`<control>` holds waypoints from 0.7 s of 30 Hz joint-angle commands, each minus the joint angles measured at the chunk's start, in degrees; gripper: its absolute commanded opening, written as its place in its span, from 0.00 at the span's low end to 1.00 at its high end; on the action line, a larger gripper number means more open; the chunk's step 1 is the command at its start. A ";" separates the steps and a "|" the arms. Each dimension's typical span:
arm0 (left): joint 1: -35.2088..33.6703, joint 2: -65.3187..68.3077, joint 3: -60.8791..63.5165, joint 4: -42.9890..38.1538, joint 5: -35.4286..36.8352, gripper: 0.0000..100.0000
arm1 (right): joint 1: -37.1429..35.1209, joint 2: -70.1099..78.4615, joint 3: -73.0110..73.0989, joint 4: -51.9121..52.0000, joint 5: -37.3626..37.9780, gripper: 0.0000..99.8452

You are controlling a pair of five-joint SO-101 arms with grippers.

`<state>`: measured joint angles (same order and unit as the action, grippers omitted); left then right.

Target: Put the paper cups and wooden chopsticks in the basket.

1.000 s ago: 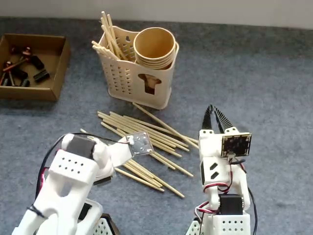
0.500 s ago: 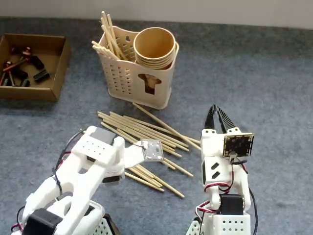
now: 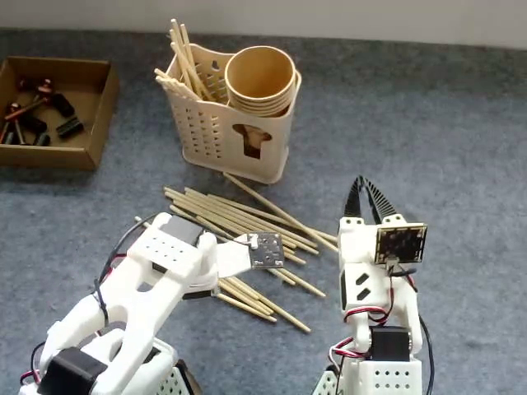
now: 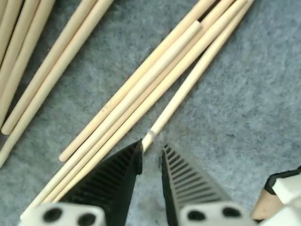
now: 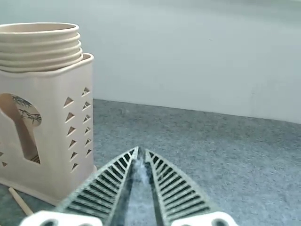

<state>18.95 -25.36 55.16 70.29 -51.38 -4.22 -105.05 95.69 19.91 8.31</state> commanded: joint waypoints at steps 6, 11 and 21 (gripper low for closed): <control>1.54 0.40 0.04 -0.88 -0.53 0.07 | 0.40 -0.22 6.37 -0.13 0.53 0.01; 1.10 0.40 0.40 -2.20 -0.53 0.07 | 0.31 -0.22 6.37 -0.13 0.53 0.01; 0.04 17.89 -7.16 -3.96 -0.18 0.07 | 0.31 -0.22 6.37 -0.04 0.53 0.01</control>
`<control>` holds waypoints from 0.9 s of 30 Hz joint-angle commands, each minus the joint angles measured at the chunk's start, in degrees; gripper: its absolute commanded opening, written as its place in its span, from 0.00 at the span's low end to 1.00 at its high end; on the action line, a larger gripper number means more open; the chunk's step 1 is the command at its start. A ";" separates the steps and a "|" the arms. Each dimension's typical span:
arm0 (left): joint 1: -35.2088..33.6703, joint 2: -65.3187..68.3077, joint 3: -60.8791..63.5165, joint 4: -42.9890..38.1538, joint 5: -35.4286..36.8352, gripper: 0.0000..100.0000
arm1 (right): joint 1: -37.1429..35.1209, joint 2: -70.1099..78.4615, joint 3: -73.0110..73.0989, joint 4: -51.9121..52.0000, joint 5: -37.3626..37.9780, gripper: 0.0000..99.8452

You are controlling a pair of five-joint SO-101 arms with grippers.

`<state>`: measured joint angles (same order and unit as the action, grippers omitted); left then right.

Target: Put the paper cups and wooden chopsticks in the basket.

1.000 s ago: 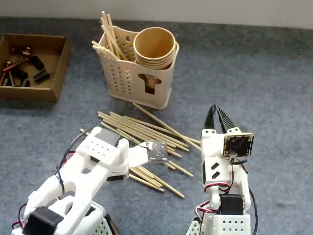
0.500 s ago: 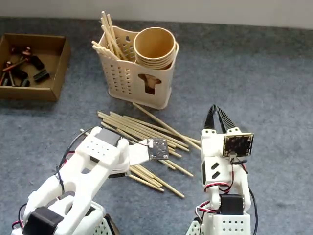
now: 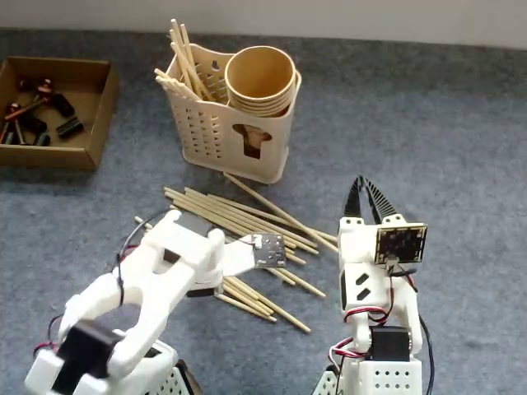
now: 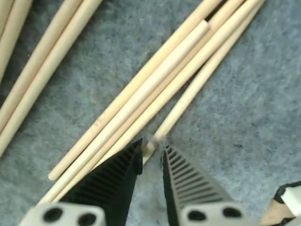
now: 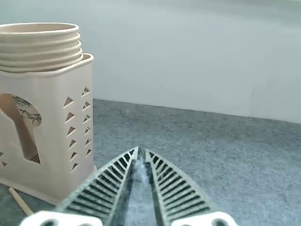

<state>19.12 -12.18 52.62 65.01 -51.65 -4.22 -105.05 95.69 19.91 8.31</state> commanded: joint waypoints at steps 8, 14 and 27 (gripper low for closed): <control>0.31 8.66 -7.52 3.69 0.00 0.07 | 0.31 -0.22 6.46 -0.04 0.53 0.01; 0.40 8.57 -6.46 6.15 -0.18 0.03 | 0.31 -0.22 6.46 -0.04 0.62 0.01; 0.04 6.90 -6.11 12.31 6.15 0.00 | 0.31 -0.22 6.46 -0.04 0.62 0.01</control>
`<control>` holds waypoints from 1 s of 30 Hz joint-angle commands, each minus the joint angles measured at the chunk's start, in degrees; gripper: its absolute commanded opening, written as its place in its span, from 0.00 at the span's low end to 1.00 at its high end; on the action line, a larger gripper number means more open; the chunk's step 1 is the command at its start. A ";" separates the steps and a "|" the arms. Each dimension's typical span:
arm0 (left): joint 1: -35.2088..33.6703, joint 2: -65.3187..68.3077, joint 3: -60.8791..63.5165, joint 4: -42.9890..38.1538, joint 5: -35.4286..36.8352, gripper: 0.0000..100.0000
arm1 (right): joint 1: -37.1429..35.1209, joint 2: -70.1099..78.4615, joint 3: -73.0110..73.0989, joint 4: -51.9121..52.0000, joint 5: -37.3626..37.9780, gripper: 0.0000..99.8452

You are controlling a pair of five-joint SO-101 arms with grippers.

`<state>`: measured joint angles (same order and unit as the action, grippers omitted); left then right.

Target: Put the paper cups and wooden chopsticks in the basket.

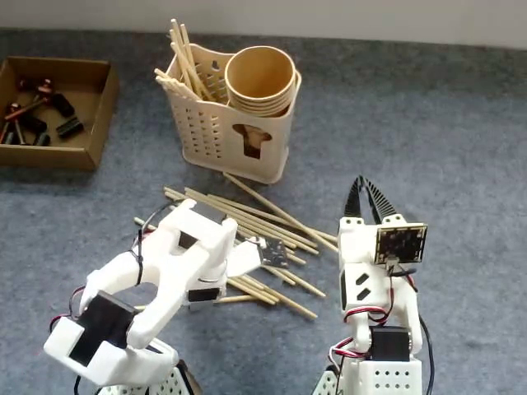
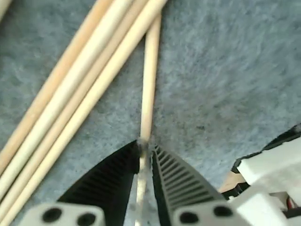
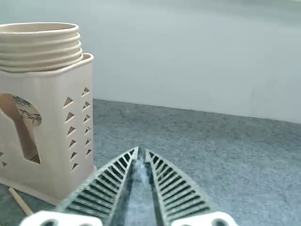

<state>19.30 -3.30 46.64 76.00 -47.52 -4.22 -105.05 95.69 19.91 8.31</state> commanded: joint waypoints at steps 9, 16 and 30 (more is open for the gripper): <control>-0.31 -14.55 -0.40 12.04 2.02 0.00 | 0.31 -0.22 6.46 -0.04 0.62 0.01; -0.31 -22.64 -0.40 17.32 2.02 0.00 | 0.31 -0.22 6.46 -0.04 0.62 0.01; -2.15 -34.77 -4.26 18.20 6.77 0.00 | 0.31 -0.22 6.46 -0.04 0.62 0.01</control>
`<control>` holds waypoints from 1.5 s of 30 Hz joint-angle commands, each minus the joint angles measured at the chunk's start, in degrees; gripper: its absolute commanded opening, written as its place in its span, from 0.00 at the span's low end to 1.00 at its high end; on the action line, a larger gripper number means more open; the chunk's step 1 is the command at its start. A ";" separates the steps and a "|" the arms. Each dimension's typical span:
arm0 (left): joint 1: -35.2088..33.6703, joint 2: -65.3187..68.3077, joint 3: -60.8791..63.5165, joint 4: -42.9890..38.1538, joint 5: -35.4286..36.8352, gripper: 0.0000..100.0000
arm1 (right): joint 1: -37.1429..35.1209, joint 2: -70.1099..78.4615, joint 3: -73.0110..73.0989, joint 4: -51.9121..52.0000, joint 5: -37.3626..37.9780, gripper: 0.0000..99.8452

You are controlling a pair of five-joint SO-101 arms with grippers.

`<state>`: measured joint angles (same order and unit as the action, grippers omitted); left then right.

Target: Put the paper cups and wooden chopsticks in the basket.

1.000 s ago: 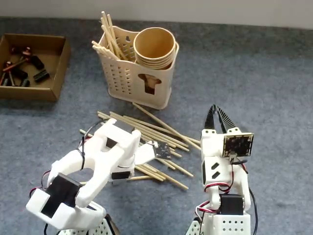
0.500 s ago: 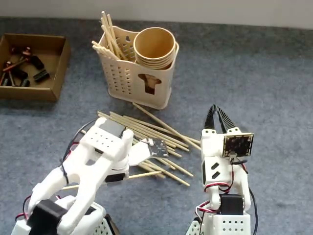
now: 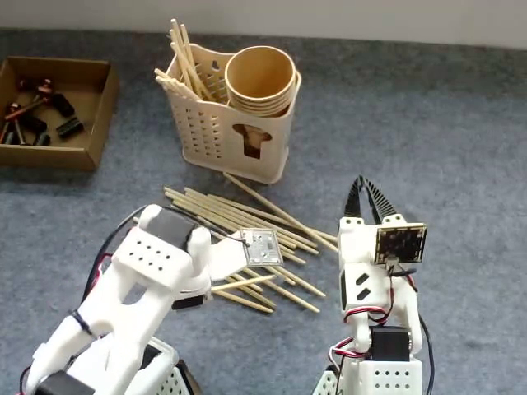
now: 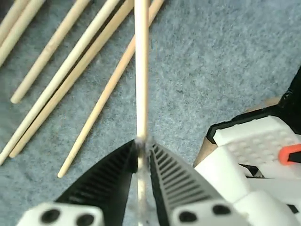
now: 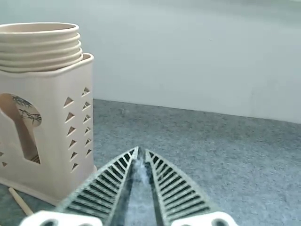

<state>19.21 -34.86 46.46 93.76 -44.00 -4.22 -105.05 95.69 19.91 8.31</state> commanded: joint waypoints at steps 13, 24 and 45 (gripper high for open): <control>-11.65 -5.32 -24.13 0.18 16.35 0.00 | 0.22 -0.22 6.46 -0.04 0.62 0.01; -18.15 -5.05 -39.87 -6.59 32.88 0.00 | -0.57 -0.22 6.46 0.04 0.62 0.01; -18.24 -4.79 -39.43 -47.12 56.62 0.00 | -1.89 -0.22 6.46 0.75 0.62 0.01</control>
<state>1.63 -38.90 9.54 51.03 10.33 -5.45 -105.05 95.69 20.62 8.31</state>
